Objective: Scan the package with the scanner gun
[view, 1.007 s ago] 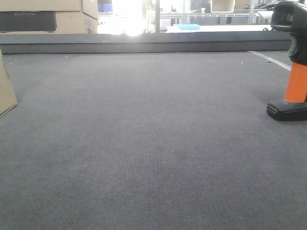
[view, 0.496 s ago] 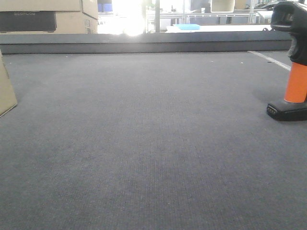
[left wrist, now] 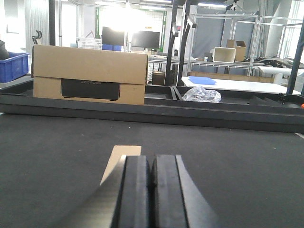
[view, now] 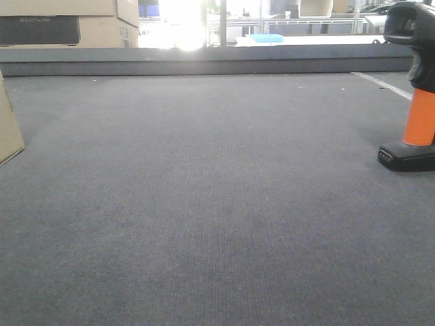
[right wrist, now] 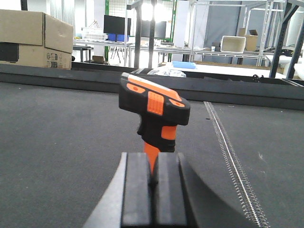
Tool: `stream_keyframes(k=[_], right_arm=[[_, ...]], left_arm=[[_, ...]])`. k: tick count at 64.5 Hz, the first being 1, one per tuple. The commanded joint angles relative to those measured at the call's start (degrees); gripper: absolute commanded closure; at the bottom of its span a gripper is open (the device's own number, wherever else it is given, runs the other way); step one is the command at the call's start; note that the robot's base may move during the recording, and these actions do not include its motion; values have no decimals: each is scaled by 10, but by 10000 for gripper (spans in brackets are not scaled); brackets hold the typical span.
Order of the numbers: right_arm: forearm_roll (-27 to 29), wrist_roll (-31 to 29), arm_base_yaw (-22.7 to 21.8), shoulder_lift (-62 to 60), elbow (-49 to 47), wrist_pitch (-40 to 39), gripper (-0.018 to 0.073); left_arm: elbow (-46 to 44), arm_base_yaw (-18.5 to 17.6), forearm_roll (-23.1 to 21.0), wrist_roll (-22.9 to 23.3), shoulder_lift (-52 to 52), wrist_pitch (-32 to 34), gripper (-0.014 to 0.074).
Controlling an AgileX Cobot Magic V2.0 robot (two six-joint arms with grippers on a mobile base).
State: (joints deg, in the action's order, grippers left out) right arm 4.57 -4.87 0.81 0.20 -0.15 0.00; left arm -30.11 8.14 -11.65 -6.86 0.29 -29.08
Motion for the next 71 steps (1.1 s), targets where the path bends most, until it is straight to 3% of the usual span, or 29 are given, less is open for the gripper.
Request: stream_keyframes(k=[1,10,15,23,28,42,51,71], right_arm=[[4,-3,-4,-2,2,-9,728],[4,-3,-4,-2,2,-9,728],[4,-3,-4,-2,2,-9,728],[4,-3,-4,-2,2,-9,728],[4,-3,-4,-2,2,-9,728],[4,-3,-4,-2,2,-9,728],[4,-3,-4,-2,2,-9,728],[4,-3,-4,-2,2,-9,728]], left_arm=[[7,2,23,1,-3,15,708],[61,-16,47,5,-3,66,708],[111,-44,65,49,-3,98,708],[185,-94,150,135,-3,153,708],[221,-108,161,138,-3,186,708],[280,-101,161,128,-3,209,708],[301,-101,160,128,-3,291,708],[301,-59,159,128,-3,295,708]])
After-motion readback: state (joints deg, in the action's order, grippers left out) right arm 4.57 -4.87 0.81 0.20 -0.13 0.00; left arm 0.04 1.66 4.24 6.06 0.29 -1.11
